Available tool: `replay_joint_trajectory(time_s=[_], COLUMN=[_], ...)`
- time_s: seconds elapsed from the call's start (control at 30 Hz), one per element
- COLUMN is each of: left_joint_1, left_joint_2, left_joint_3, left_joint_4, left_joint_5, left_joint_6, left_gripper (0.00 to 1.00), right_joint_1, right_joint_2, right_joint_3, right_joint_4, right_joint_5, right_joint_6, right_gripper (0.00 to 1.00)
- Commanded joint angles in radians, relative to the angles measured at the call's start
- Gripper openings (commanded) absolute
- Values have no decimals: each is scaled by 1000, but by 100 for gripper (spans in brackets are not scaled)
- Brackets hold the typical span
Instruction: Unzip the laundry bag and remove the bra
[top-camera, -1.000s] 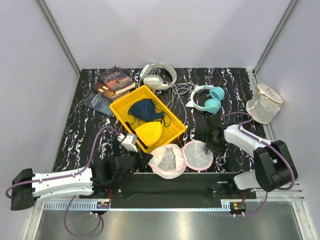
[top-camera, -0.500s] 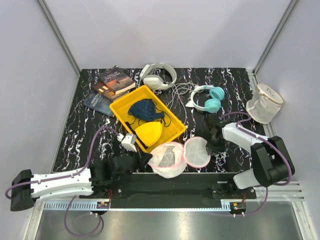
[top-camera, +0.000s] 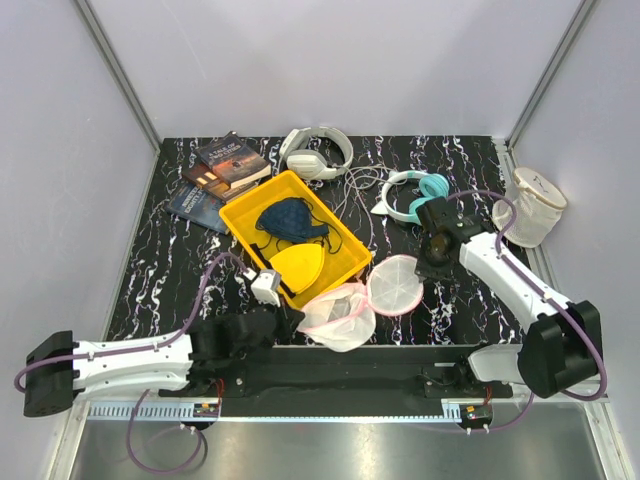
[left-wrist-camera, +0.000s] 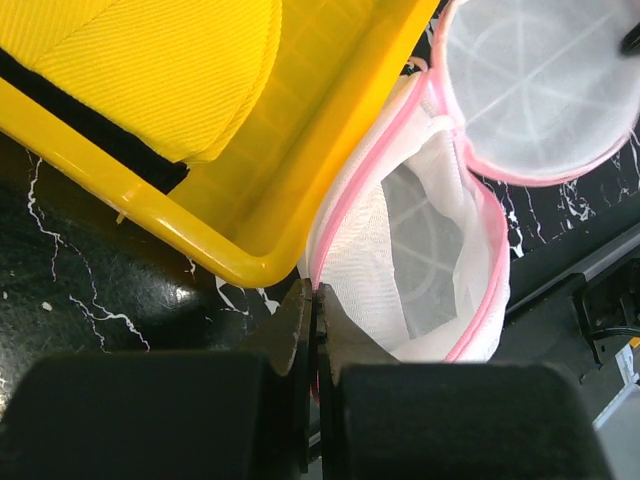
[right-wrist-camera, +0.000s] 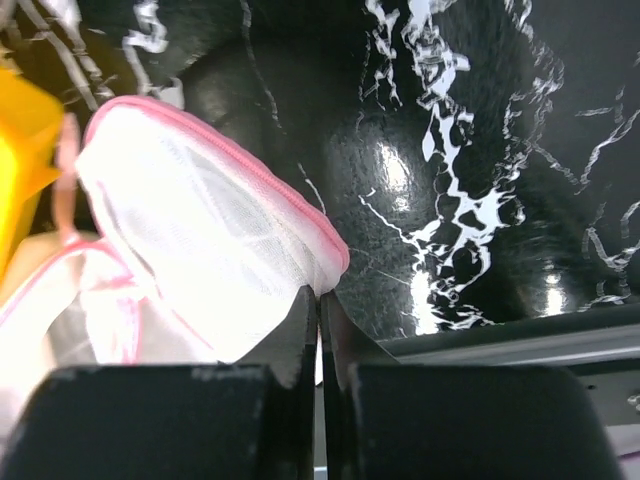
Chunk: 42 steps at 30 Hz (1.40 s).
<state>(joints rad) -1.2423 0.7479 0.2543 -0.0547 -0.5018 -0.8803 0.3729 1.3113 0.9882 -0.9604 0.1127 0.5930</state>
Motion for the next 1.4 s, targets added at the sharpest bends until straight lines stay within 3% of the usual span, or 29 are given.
replay_joint_trajectory(time_s=[0.0, 0.13, 0.27, 0.73, 0.93, 0.97, 1.07, 1.1, 1.3, 1.37], left_joint_1=[1, 3, 3, 9, 9, 10, 12, 12, 10, 10], left_joint_2=[34, 77, 132, 309, 338, 340, 343, 340, 308, 298], left_joint_3=[46, 51, 78, 125, 122, 120, 111, 108, 79, 73], left_joint_4=[101, 153, 191, 309, 319, 319, 314, 314, 302, 297], left_joint_5=[2, 12, 26, 65, 69, 66, 60, 59, 45, 42], left_joint_6=[24, 33, 52, 75, 63, 63, 49, 43, 26, 21], left_gripper=[0, 0, 0, 0, 0, 0, 0, 0, 0, 0], right_joint_1=[1, 50, 182, 478, 592, 606, 655, 673, 675, 664], right_joint_2=[-7, -6, 29, 206, 282, 292, 322, 321, 241, 198], right_joint_3=[127, 228, 305, 487, 547, 555, 598, 622, 672, 669], right_joint_4=[-138, -198, -262, -322, -339, -339, -337, -337, -301, -301], right_joint_5=[15, 34, 103, 157, 150, 133, 91, 81, 110, 177], right_joint_6=[-113, -162, -179, -76, -32, -29, -25, -25, 10, 31], right_gripper=[0, 0, 0, 1, 8, 10, 34, 47, 75, 79])
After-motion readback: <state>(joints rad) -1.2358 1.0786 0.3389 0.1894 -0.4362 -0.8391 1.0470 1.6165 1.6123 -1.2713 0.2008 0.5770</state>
